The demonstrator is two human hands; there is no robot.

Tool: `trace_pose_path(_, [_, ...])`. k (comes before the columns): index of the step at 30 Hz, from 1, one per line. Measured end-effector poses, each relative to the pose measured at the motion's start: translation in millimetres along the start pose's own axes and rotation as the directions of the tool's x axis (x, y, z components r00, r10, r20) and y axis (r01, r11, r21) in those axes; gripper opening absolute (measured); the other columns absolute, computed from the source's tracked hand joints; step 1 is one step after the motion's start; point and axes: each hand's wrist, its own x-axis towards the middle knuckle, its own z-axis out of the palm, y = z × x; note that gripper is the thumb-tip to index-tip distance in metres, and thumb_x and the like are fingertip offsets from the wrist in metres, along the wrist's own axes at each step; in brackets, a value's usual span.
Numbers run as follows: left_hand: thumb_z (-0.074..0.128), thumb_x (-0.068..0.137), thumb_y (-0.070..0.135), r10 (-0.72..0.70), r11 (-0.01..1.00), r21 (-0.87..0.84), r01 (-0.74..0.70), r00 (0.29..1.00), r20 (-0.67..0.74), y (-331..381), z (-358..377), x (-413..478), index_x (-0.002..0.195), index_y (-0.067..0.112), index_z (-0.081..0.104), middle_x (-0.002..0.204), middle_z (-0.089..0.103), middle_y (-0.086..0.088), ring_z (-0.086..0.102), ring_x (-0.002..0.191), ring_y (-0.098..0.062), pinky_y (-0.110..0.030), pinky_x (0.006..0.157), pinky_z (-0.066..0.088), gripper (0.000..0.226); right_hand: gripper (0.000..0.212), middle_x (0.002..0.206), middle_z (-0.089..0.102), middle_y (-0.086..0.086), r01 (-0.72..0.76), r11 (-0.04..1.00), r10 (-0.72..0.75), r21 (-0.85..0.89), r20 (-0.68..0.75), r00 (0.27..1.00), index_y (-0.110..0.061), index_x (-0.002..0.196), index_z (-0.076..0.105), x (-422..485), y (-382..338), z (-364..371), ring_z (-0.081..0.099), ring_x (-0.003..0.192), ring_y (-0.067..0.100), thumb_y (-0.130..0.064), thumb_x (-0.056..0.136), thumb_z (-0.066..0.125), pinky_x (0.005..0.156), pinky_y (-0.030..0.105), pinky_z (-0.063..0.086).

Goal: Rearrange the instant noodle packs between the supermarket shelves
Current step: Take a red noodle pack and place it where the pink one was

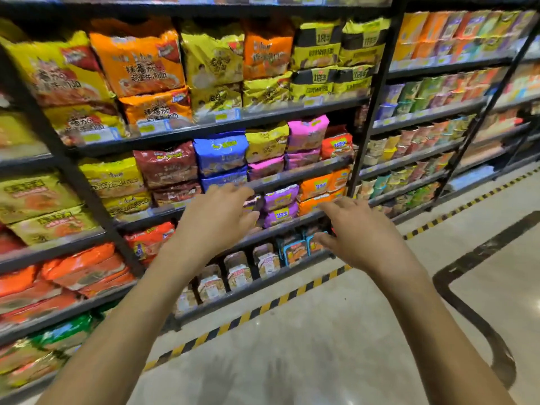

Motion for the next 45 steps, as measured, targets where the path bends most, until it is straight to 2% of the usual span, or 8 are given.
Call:
trace_pose_path(5, [0.049, 0.101, 0.052, -0.246, 0.967, 0.061, 0.249, 0.968, -0.059, -58.1, -21.3, -32.9, 0.143, 0.026, 0.049, 0.135, 0.061, -0.006, 0.056, 0.125, -0.032, -0.046, 0.09, 0.052, 0.05, 0.063, 0.15, 0.043, 0.008, 0.247, 0.969, -0.248, -0.022, -0.062, 0.967, -0.024, 0.151, 0.032, 45.2, -57.8, -24.1, 0.041, 0.136, 0.031, -0.053, 0.098, 0.049, 0.103, 0.045, 0.043])
trace_pose_path(11, [0.051, 0.099, 0.049, -0.511, 0.849, 0.075, 0.523, 0.849, -0.134, -128.9, -55.6, -98.9, 0.144, 0.025, 0.05, 0.133, 0.063, -0.009, 0.058, 0.122, -0.035, -0.047, 0.087, 0.053, 0.051, 0.063, 0.148, 0.045, 0.006, 0.507, 0.861, -0.507, -0.044, -0.145, 0.85, -0.028, 0.151, 0.033, 71.9, -151.5, -52.0, 0.046, 0.132, 0.031, -0.054, 0.096, 0.051, 0.098, 0.043, 0.045])
trace_pose_path(17, [0.052, 0.099, 0.05, -0.67, 0.717, 0.067, 0.693, 0.713, -0.208, -172.4, -77.1, -158.4, 0.145, 0.027, 0.048, 0.138, 0.06, -0.007, 0.056, 0.125, -0.034, -0.047, 0.092, 0.053, 0.052, 0.058, 0.142, 0.05, 0.008, 0.667, 0.743, -0.664, -0.059, -0.195, 0.722, -0.024, 0.146, 0.04, 81.2, -238.1, -73.8, 0.047, 0.129, 0.033, -0.051, 0.097, 0.051, 0.096, 0.044, 0.045])
trace_pose_path(24, [0.05, 0.101, 0.049, -0.75, 0.624, 0.063, 0.779, 0.62, -0.231, -225.9, -88.9, -192.7, 0.146, 0.024, 0.047, 0.138, 0.058, -0.007, 0.055, 0.126, -0.032, -0.045, 0.091, 0.051, 0.052, 0.06, 0.145, 0.047, 0.006, 0.765, 0.641, -0.758, -0.063, -0.205, 0.619, -0.025, 0.149, 0.037, 96.5, -328.2, -87.8, 0.045, 0.131, 0.031, -0.053, 0.098, 0.051, 0.098, 0.045, 0.044])
trace_pose_path(31, [0.052, 0.101, 0.047, -0.759, 0.611, 0.083, 0.788, 0.612, -0.224, -327.3, -82.9, -190.9, 0.147, 0.023, 0.047, 0.135, 0.059, -0.009, 0.056, 0.124, -0.033, -0.047, 0.09, 0.052, 0.052, 0.062, 0.148, 0.046, 0.007, 0.761, 0.648, -0.749, -0.035, -0.209, 0.629, -0.025, 0.151, 0.036, 134.3, -406.8, -94.7, 0.044, 0.135, 0.031, -0.053, 0.097, 0.051, 0.1, 0.047, 0.045])
trace_pose_path(38, [0.051, 0.101, 0.047, -0.697, 0.694, 0.037, 0.719, 0.684, -0.215, -445.9, -72.4, -159.0, 0.149, 0.021, 0.045, 0.14, 0.055, -0.01, 0.054, 0.127, -0.033, -0.049, 0.093, 0.051, 0.054, 0.062, 0.142, 0.05, 0.009, 0.675, 0.737, -0.67, -0.044, -0.186, 0.719, -0.025, 0.15, 0.038, 192.4, -487.3, -99.7, 0.047, 0.13, 0.032, -0.052, 0.096, 0.055, 0.1, 0.047, 0.047])
trace_pose_path(41, [0.052, 0.101, 0.046, -0.663, 0.735, -0.006, 0.678, 0.717, -0.215, -495.5, -68.5, -143.2, 0.146, 0.022, 0.047, 0.137, 0.057, -0.008, 0.056, 0.123, -0.032, -0.046, 0.089, 0.054, 0.051, 0.061, 0.141, 0.05, 0.01, 0.625, 0.779, -0.622, -0.049, -0.177, 0.762, -0.023, 0.148, 0.04, 219.5, -519.2, -104.6, 0.049, 0.127, 0.032, -0.052, 0.097, 0.054, 0.097, 0.047, 0.049])
trace_pose_path(45, [0.053, 0.101, 0.045, -0.615, 0.781, -0.047, 0.622, 0.756, -0.223, -550.3, -59.5, -122.9, 0.155, 0.028, 0.034, 0.146, 0.052, -0.007, 0.053, 0.129, -0.031, -0.046, 0.087, 0.054, 0.06, 0.063, 0.144, 0.047, 0.009, 0.564, 0.825, -0.561, -0.043, -0.187, 0.806, -0.022, 0.15, 0.037, 252.5, -550.1, -109.5, 0.047, 0.13, 0.032, -0.052, 0.097, 0.053, 0.093, 0.047, 0.048])
